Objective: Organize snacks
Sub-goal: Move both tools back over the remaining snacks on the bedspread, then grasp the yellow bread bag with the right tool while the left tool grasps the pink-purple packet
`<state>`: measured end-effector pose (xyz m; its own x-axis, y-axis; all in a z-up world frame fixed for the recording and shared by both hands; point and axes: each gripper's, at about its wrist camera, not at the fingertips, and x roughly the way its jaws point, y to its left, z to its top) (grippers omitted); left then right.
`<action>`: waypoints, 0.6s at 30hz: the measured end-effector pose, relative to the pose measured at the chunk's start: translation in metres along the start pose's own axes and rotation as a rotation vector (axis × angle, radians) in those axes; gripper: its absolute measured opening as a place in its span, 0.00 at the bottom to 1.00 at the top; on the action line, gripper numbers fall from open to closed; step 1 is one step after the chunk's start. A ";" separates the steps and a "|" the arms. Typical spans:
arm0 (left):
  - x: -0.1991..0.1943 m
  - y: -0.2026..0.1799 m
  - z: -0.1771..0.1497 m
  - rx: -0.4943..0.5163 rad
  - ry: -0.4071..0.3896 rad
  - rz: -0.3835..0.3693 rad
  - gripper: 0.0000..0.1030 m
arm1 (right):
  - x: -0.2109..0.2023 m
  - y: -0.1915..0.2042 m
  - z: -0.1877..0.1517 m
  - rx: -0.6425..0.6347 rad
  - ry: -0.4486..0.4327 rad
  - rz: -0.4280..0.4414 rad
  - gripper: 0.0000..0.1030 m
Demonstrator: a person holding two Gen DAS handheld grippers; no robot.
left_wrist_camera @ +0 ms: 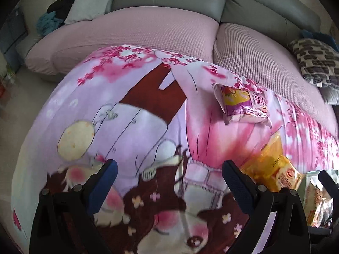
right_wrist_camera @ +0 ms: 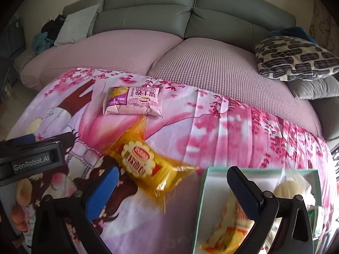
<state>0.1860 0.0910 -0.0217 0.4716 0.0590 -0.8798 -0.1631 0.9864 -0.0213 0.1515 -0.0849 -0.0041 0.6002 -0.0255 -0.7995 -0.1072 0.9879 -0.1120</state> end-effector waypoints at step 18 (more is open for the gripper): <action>0.035 -0.022 0.022 0.066 -0.011 -0.034 0.96 | 0.042 0.013 0.008 -0.051 0.022 0.005 1.00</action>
<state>0.2251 0.0746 -0.0415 0.4858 0.0267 -0.8737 -0.0899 0.9958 -0.0195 0.1821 -0.0715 -0.0343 0.5817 -0.0244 -0.8130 -0.1506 0.9790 -0.1372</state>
